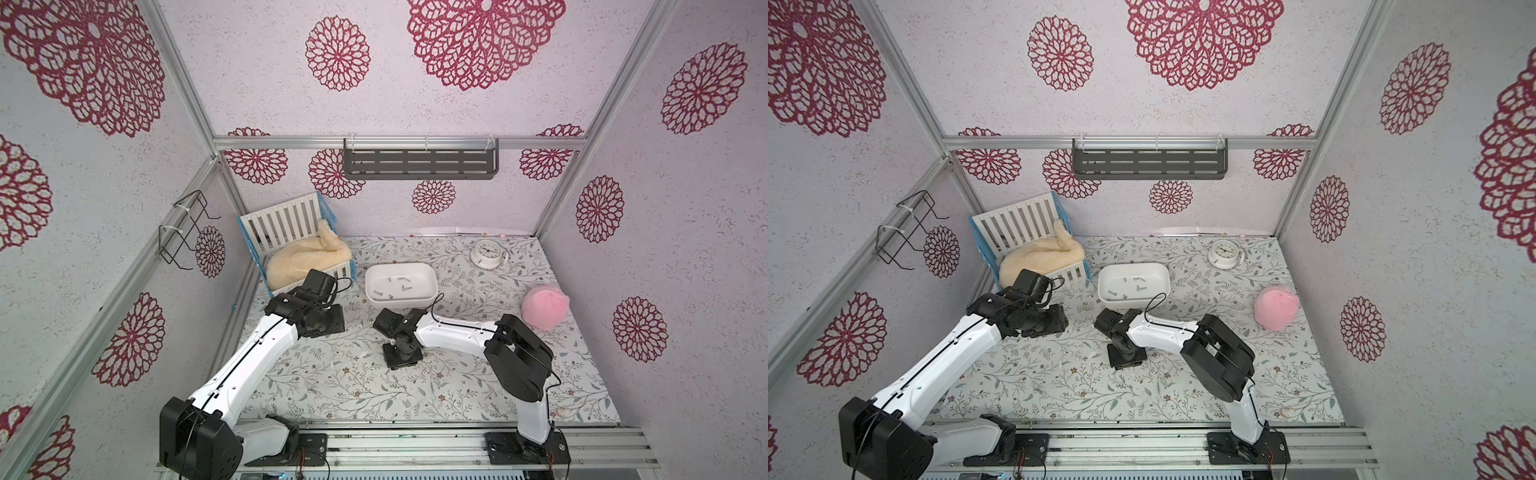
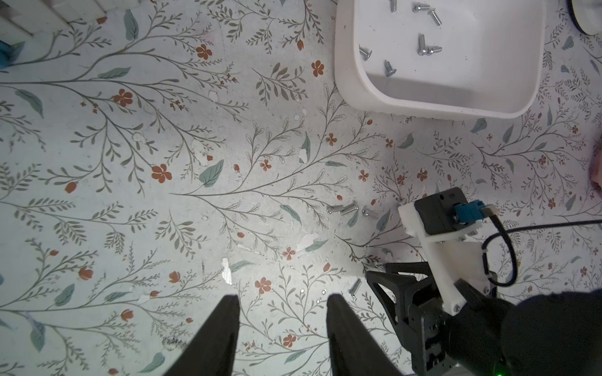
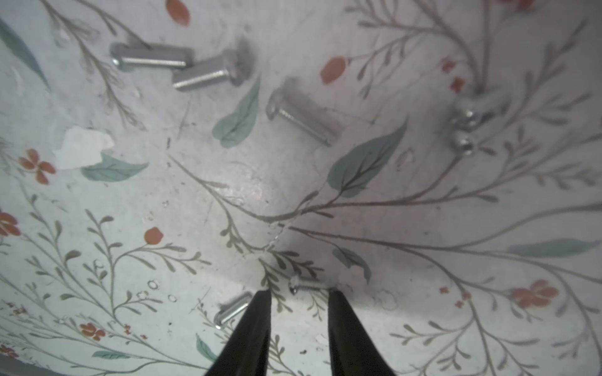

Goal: Put the screws on the desktop into the storage box
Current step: Pick up the screw from the center of the board.

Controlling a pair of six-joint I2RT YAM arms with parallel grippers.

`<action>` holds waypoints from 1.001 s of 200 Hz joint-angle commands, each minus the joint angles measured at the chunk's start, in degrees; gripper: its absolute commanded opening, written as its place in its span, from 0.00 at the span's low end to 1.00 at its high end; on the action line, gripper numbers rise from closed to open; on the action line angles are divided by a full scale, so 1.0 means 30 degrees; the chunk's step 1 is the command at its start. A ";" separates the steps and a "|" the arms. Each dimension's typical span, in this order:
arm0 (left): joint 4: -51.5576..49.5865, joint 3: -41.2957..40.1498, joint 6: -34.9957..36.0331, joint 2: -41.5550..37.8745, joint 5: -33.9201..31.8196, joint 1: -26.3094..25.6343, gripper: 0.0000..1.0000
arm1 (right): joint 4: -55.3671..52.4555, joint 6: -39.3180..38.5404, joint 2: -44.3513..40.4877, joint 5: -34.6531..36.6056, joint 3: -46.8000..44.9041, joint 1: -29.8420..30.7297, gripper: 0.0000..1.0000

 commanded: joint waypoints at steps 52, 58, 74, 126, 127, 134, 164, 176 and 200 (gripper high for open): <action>0.0298 -0.0032 0.0223 -0.0314 -0.0058 0.0273 0.49 | -0.0244 0.0145 0.0642 0.0664 0.0949 0.0120 0.34; 0.0289 -0.0032 0.0209 -0.0336 -0.0046 0.0294 0.49 | -0.0273 0.0123 0.0675 0.0690 0.0990 0.0102 0.33; 0.0264 -0.0032 0.0218 -0.0337 -0.0037 0.0304 0.49 | -0.0398 0.0123 0.0741 0.0972 0.1059 0.0109 0.33; 0.0280 -0.0032 0.0194 -0.0394 -0.0009 0.0325 0.49 | -0.0776 -0.0071 0.1165 0.1483 0.1643 0.0078 0.32; 0.0277 -0.0032 0.0179 -0.0395 -0.0002 0.0321 0.49 | -0.0772 -0.0062 0.1174 0.1483 0.1662 0.0088 0.32; 0.0278 -0.0032 0.0175 -0.0395 -0.0016 0.0332 0.49 | -0.0768 -0.0132 0.1289 0.1461 0.1735 0.0098 0.31; 0.0271 -0.0032 0.0194 -0.0483 -0.0013 0.0350 0.49 | -0.0781 -0.0331 0.1564 0.1427 0.1831 0.0098 0.27; 0.0249 -0.0034 0.0193 -0.0513 -0.0013 0.0368 0.49 | -0.0715 -0.0375 0.1565 0.1399 0.1687 0.0100 0.25; 0.0282 -0.0032 0.0223 -0.0483 0.0004 0.0392 0.49 | -0.0609 -0.0399 0.1508 0.1280 0.1399 0.0100 0.19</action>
